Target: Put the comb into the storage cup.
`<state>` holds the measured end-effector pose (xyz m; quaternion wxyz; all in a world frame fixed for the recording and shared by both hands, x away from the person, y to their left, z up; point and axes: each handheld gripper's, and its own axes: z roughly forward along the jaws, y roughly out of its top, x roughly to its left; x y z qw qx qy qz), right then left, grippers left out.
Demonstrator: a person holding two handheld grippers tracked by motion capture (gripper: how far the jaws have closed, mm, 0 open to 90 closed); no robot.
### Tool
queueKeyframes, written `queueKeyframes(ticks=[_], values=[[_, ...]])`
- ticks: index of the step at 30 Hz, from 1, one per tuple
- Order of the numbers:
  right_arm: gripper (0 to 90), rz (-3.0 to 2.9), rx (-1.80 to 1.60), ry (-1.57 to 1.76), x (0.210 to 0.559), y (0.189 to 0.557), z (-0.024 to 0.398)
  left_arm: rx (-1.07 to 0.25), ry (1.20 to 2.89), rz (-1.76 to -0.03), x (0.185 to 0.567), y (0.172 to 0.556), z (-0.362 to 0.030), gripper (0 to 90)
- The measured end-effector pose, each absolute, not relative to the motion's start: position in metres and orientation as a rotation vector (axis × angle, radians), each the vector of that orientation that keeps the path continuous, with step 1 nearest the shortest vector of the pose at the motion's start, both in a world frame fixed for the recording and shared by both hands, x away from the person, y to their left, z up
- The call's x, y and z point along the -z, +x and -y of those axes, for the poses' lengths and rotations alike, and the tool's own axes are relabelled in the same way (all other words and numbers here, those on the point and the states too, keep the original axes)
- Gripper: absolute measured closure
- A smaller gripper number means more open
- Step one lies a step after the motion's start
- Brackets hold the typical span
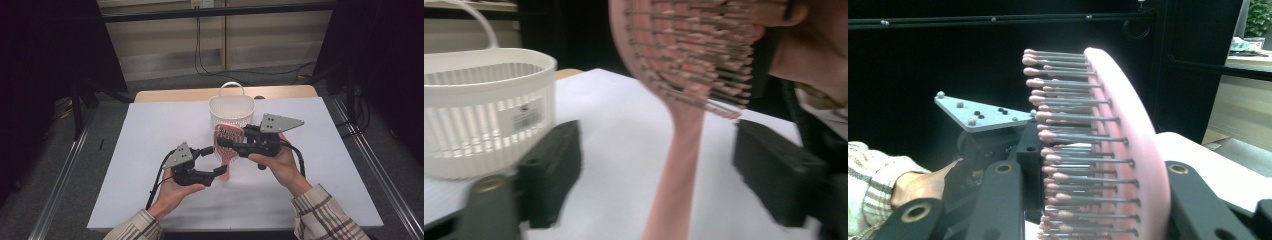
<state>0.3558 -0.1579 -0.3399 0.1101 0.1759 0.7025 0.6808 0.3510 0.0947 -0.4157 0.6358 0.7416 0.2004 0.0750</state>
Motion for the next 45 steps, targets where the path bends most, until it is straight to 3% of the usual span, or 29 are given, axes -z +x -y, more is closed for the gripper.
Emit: queueKeyframes(ticks=[14,45], values=[[62.2,-2.034,-1.961,0.573,0.336,0.356,0.165,-0.267,1.634,-0.544,0.412,0.347,-0.105,3.0],[62.2,-1.942,-1.894,0.681,0.333,0.358,0.177,-0.427,1.570,-0.611,0.408,0.328,-0.143,1.3]])
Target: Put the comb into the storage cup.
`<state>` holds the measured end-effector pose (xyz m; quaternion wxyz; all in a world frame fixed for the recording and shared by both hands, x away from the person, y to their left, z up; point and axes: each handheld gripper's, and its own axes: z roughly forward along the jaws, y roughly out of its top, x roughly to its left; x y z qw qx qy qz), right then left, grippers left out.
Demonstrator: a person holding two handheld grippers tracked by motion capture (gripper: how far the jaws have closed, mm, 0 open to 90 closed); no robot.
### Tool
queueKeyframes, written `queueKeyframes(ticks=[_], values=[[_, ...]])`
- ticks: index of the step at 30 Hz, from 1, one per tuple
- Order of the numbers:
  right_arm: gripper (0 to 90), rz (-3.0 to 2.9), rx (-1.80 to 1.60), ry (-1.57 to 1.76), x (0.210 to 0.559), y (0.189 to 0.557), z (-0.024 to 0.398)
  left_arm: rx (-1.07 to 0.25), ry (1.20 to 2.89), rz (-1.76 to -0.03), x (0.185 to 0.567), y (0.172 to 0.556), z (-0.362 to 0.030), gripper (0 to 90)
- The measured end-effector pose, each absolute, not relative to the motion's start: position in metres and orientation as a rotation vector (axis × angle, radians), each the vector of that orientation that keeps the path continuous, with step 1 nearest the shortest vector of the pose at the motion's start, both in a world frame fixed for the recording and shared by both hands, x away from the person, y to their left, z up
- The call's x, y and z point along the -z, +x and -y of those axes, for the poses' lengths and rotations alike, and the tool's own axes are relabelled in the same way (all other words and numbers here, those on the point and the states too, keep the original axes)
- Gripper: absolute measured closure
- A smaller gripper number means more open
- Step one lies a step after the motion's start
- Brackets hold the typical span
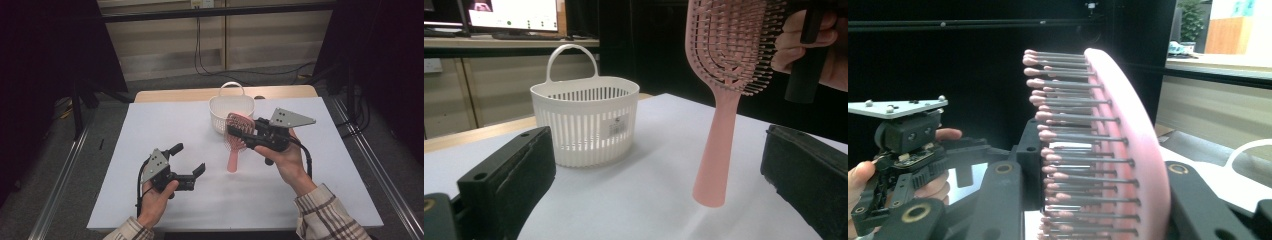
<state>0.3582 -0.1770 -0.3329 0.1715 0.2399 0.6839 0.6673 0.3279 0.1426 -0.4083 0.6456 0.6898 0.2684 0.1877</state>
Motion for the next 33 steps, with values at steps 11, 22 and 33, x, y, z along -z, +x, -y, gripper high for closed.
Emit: queueKeyframes(ticks=[11,22,33], values=[[62.2,-1.879,-1.859,0.729,0.328,0.359,0.188,-0.499,1.558,-0.677,0.411,0.323,-0.171,2.2],[62.2,-1.862,-1.825,0.742,0.325,0.363,0.188,-0.532,1.557,-0.715,0.414,0.318,-0.192,2.9],[62.2,-1.846,-1.779,0.768,0.324,0.374,0.184,-0.606,1.557,-0.780,0.420,0.308,-0.208,2.7]])
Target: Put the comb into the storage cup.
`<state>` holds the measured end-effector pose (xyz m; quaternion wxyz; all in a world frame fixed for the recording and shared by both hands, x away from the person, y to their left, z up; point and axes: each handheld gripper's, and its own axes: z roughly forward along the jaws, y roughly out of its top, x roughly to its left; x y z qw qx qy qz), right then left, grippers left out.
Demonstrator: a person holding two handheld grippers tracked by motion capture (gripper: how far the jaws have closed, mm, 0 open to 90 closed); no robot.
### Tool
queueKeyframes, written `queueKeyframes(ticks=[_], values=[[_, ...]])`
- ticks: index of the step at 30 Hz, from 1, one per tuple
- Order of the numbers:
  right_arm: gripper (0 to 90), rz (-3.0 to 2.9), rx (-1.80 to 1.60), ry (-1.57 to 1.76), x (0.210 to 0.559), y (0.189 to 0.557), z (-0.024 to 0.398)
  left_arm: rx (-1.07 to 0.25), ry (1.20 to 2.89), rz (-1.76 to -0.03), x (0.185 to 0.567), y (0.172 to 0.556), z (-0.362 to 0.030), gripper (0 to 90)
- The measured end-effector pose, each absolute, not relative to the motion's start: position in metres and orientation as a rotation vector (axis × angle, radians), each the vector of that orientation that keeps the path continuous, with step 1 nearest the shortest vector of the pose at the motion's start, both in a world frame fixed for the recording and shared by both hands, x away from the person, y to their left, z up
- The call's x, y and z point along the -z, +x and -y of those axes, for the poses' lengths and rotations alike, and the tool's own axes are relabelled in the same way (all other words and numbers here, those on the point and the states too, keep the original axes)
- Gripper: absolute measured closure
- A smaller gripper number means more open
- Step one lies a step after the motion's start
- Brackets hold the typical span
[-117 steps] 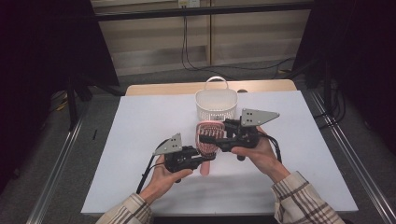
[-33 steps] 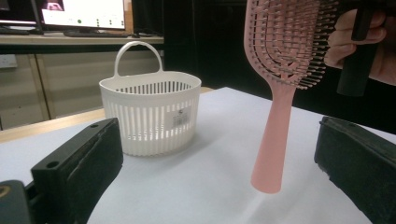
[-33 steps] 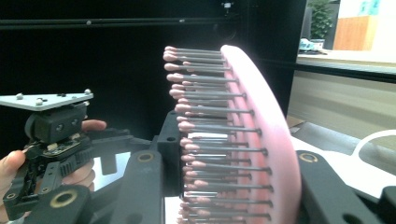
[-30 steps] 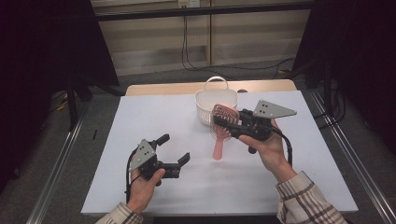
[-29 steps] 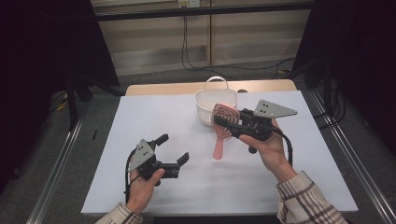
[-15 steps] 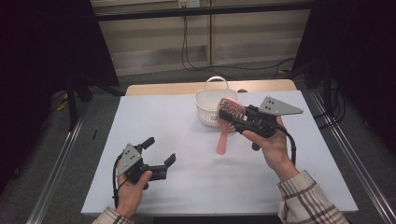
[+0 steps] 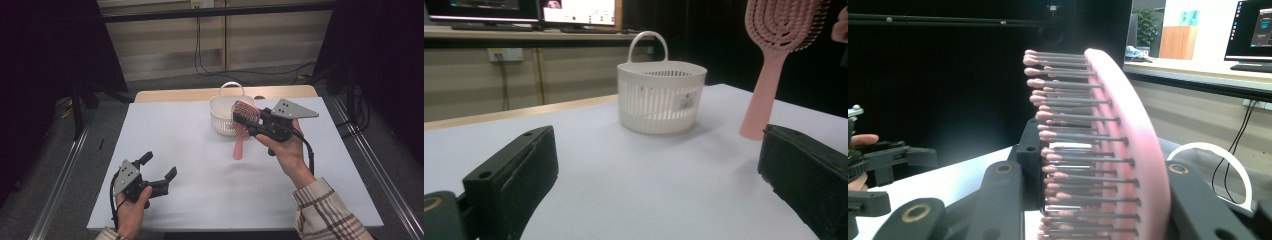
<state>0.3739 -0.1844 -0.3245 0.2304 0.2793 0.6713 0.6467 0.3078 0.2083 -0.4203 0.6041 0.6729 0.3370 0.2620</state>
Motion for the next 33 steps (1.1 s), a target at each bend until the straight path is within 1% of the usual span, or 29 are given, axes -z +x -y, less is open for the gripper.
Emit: queueKeyframes(ticks=[6,14,17,25,28,33], values=[[62.2,-1.835,-1.758,0.763,0.319,0.378,0.185,-0.654,1.547,-0.808,0.422,0.304,-0.215,2.7],[62.2,-1.826,-1.753,0.759,0.311,0.382,0.185,-0.660,1.566,-0.825,0.423,0.299,-0.221,2.8],[62.2,-1.815,-1.755,0.765,0.308,0.384,0.187,-0.695,1.559,-0.821,0.423,0.296,-0.223,2.8],[62.2,-1.815,-1.718,0.792,0.302,0.391,0.186,-0.701,1.563,-0.813,0.424,0.294,-0.225,3.2],[62.2,-1.808,-1.718,0.788,0.300,0.394,0.185,-0.676,1.559,-0.829,0.426,0.295,-0.224,3.2],[62.2,-1.793,-1.725,0.787,0.296,0.400,0.183,-0.673,1.550,-0.830,0.425,0.296,-0.226,3.2]])
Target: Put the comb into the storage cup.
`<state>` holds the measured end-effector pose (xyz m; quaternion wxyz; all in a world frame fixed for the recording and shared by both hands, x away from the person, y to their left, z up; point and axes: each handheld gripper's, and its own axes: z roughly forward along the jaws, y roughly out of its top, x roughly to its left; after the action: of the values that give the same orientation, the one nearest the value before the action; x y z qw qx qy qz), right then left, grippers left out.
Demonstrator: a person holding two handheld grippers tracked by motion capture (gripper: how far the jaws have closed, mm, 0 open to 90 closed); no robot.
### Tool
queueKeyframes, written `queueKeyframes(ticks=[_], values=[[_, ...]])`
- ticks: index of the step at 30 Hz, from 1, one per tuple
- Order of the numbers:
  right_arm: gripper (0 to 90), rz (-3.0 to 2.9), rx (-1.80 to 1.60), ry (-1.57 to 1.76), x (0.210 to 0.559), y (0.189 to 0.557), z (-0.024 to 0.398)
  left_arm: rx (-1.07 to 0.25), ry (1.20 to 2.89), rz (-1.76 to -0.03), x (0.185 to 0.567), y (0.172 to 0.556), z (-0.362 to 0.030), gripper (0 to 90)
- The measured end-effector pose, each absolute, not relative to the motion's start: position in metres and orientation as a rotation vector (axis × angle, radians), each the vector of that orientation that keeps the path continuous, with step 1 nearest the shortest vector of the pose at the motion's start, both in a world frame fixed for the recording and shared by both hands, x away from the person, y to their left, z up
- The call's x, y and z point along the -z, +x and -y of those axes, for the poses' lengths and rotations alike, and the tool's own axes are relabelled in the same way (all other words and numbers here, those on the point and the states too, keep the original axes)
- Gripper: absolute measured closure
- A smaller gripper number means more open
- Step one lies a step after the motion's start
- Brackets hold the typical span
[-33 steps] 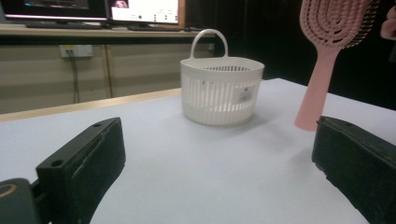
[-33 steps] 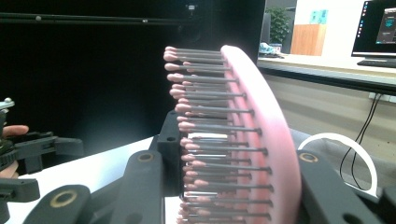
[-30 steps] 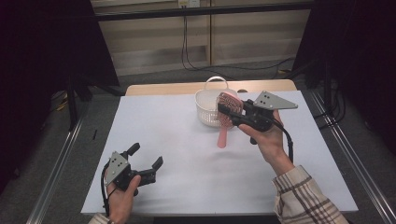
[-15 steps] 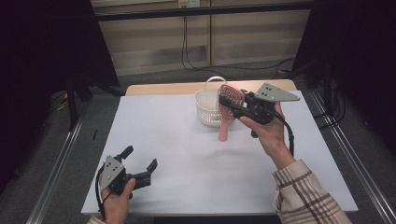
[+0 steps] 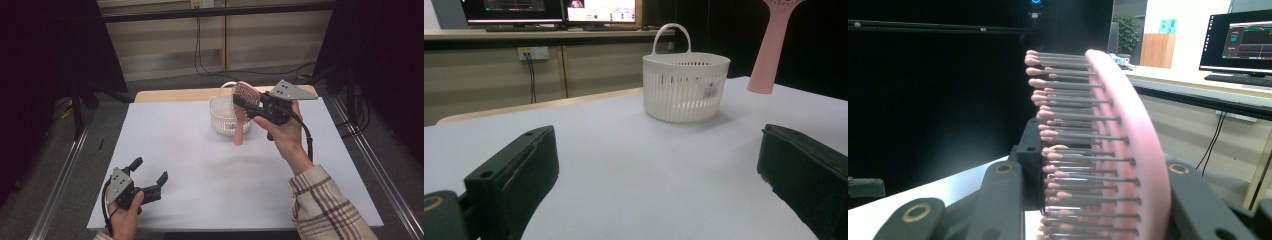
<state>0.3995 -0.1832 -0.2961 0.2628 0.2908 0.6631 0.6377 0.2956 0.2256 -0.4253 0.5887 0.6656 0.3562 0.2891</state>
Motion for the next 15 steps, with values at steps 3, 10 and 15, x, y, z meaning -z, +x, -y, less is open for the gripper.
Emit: queueKeyframes(ticks=[3,10,15], values=[[62.2,-1.788,-1.725,0.784,0.292,0.402,0.182,-0.665,1.549,-0.842,0.425,0.296,-0.228,3.2],[62.2,-1.769,-1.710,0.776,0.280,0.406,0.180,-0.672,1.555,-0.840,0.424,0.295,-0.228,3.2],[62.2,-1.748,-1.714,0.774,0.276,0.410,0.182,-0.695,1.559,-0.850,0.422,0.295,-0.229,3.9]])
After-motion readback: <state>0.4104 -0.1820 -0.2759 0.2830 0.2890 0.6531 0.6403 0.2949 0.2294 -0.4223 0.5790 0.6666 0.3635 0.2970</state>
